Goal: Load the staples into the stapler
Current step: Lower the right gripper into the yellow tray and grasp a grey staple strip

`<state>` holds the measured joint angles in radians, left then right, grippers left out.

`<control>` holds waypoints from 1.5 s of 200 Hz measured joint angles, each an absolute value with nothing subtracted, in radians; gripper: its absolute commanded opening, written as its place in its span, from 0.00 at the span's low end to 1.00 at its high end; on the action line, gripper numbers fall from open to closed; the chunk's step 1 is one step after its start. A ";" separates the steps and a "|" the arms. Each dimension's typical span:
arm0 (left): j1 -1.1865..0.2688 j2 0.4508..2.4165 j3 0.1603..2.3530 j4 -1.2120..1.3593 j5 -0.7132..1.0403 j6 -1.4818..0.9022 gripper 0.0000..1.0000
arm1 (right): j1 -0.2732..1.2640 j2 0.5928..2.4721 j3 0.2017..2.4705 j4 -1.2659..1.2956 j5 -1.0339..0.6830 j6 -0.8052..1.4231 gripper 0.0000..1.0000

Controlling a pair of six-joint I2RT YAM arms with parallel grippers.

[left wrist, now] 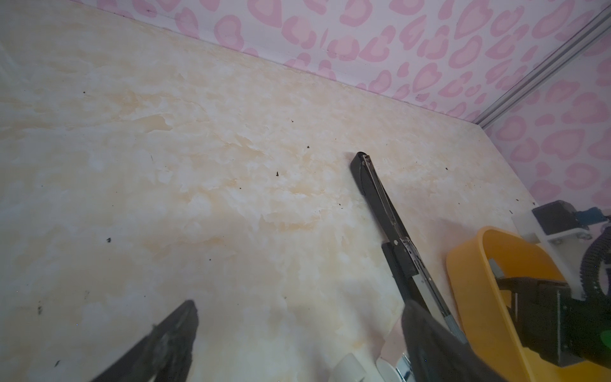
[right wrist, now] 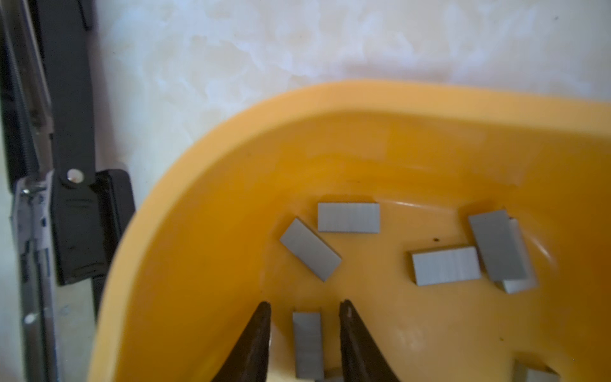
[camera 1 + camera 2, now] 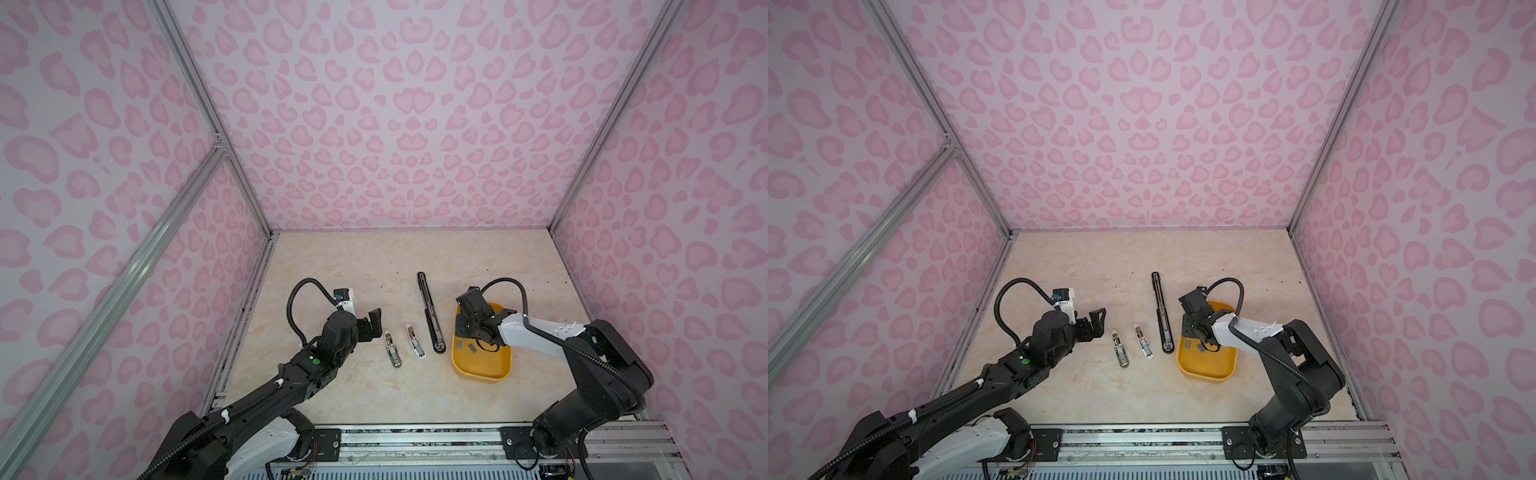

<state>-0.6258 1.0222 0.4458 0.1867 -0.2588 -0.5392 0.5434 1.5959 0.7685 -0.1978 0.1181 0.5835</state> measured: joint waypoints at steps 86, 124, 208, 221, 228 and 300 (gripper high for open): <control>-0.626 1.021 0.451 0.182 -0.258 -0.539 0.97 | 0.571 1.620 0.783 -0.206 0.142 0.584 0.23; -0.626 1.002 0.451 0.181 -0.263 -0.535 0.97 | 0.575 1.631 0.791 -0.206 0.156 0.584 0.21; -0.626 0.979 0.451 0.177 -0.278 -0.524 0.97 | 0.601 1.621 0.785 -0.227 0.192 0.584 0.22; -0.626 0.974 0.451 0.168 -0.281 -0.524 0.97 | 0.604 1.621 0.785 -0.229 0.198 0.584 0.21; -0.626 0.972 0.451 0.162 -0.282 -0.524 0.97 | 0.605 1.621 0.785 -0.229 0.203 0.584 0.20; -0.626 0.962 0.451 0.152 -0.288 -0.524 0.97 | 0.607 1.621 0.785 -0.230 0.202 0.584 0.14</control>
